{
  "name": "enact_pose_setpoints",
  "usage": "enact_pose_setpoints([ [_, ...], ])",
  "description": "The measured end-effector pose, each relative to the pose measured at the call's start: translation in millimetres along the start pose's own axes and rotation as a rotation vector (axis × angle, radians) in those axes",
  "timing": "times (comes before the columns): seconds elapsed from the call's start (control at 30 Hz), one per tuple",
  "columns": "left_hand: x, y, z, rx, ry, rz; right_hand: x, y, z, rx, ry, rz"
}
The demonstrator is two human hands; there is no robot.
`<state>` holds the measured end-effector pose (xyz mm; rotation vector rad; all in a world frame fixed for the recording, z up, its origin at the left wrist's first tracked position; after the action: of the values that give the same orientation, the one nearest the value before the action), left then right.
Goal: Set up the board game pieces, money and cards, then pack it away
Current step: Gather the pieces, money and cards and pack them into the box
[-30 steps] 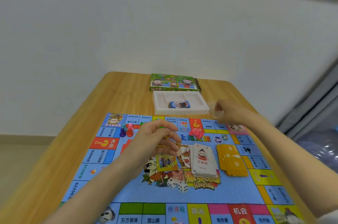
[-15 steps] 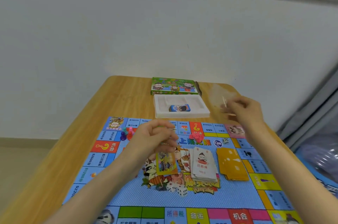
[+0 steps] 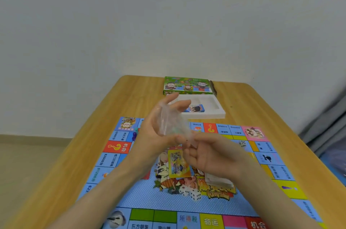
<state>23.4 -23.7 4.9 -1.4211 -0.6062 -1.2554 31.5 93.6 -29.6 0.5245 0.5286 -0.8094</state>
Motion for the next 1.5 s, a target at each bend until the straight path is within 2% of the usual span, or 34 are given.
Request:
enact_pose_setpoints([
  [0.27,0.3,-1.6,-1.3,-0.073,-0.030,0.081,6.8,-2.2,-4.8,-0.024,-0.144,0.011],
  [0.43,4.6,-0.6,-3.9,-0.014,-0.033,0.138,4.7,1.5,-5.5,0.076,0.023,-0.030],
  [0.5,9.5,0.9,-5.3,0.005,-0.074,0.167,-3.9,4.0,-3.7,0.129,0.254,-0.109],
  [0.53,12.3,2.0,-6.1,0.022,-0.129,0.190,-11.7,6.5,-5.1,0.193,0.430,-0.208],
  [0.6,16.3,3.2,-8.1,0.068,-0.277,0.226,-35.8,20.1,-5.4,0.379,0.809,-0.558],
  [0.63,17.0,3.3,-8.3,0.079,-0.366,0.242,-46.9,30.4,2.0,0.395,0.956,-0.775],
  [0.67,17.2,3.4,-7.4,0.076,-0.460,0.268,-53.8,40.0,12.6,0.325,1.081,-0.958],
  [0.73,15.9,4.2,-3.7,0.053,-0.617,0.327,-54.9,52.6,32.2,0.133,1.373,-1.154],
  [0.8,14.8,5.2,-0.8,0.048,-0.689,0.341,-47.8,55.0,48.2,0.057,1.681,-1.155],
  [0.93,13.7,6.6,3.3,0.026,-0.754,0.394,-34.2,50.0,68.5,0.090,2.321,-1.107],
  [1.03,10.0,6.9,5.6,0.006,-0.788,0.415,-28.3,40.4,61.5,0.132,2.670,-0.938],
  [1.1,7.3,7.7,7.9,-0.015,-0.826,0.431,-27.9,35.7,54.9,0.190,2.703,-0.845],
  [1.2,6.4,7.8,9.5,-0.045,-0.840,0.411,-31.7,32.5,53.1,0.200,2.667,-0.869],
  [1.37,6.1,3.9,0.5,0.032,-0.592,0.181,-42.0,33.2,53.1,0.221,2.455,-0.740],
  [1.5,6.1,2.5,-1.4,0.049,-0.478,0.134,-46.6,37.1,53.3,0.125,2.177,-0.870],
])
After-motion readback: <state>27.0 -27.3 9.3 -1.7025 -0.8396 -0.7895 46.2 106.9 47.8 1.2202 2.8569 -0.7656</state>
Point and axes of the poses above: each hand's wrist, its own y-axis away from the middle knuckle, its own z-axis out of the palm, x = y × z, the point moved 5 cm from there along -y, towards the middle knuckle, and after that the axes turned 3 degrees about -z, right-handed, at the moved point
